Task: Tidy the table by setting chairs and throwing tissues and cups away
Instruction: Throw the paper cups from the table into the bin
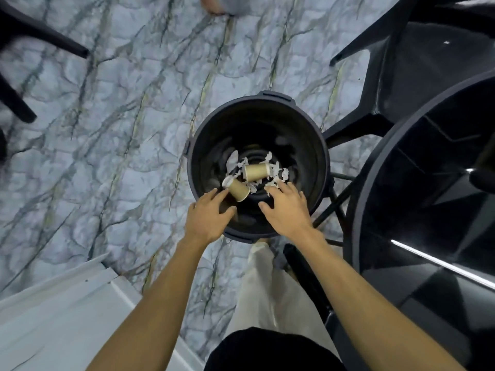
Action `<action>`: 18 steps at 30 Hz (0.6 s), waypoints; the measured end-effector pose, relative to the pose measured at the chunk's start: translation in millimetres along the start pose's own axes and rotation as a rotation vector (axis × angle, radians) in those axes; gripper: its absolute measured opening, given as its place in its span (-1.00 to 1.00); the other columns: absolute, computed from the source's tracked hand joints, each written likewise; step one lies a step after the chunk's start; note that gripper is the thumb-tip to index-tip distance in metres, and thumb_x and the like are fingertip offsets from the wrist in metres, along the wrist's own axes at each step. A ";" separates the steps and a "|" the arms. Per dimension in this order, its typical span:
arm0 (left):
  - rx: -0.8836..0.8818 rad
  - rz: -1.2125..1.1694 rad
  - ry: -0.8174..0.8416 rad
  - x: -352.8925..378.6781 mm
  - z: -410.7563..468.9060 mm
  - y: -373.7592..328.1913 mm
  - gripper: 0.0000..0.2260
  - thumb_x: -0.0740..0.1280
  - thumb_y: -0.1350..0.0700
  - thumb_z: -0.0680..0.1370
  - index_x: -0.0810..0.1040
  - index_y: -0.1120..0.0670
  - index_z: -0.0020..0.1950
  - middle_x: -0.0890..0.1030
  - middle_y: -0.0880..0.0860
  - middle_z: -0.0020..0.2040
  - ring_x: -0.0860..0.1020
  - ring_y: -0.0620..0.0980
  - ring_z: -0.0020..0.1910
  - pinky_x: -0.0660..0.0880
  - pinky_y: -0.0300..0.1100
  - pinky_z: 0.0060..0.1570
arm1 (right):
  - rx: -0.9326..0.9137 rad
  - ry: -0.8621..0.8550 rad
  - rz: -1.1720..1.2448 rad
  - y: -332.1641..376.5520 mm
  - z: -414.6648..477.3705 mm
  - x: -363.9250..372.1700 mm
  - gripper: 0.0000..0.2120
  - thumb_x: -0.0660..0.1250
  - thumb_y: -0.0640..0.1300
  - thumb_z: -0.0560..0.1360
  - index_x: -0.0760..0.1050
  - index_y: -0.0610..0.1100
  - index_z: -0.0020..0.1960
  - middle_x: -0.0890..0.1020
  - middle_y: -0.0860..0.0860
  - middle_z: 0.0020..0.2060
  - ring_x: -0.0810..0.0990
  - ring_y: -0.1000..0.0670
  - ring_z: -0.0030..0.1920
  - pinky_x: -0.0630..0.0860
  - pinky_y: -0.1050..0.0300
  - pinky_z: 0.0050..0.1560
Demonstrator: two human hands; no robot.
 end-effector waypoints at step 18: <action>0.394 0.001 -0.361 -122.5 -99.3 -146.9 -0.56 0.30 -0.02 0.59 0.42 -0.02 0.47 0.45 0.03 0.45 0.37 0.02 0.44 0.25 -0.07 0.40 | -0.158 -0.449 0.143 15.9 -126.3 -140.5 -0.56 0.27 -0.01 0.59 0.41 -0.06 0.44 0.38 -0.09 0.47 0.21 -0.12 0.52 0.09 -0.09 0.52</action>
Point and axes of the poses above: each hand's wrist, its own z-axis towards the middle knuckle, its own x-axis out of the palm, y = z × x, the point moved 8 cm from there along z, towards the middle knuckle
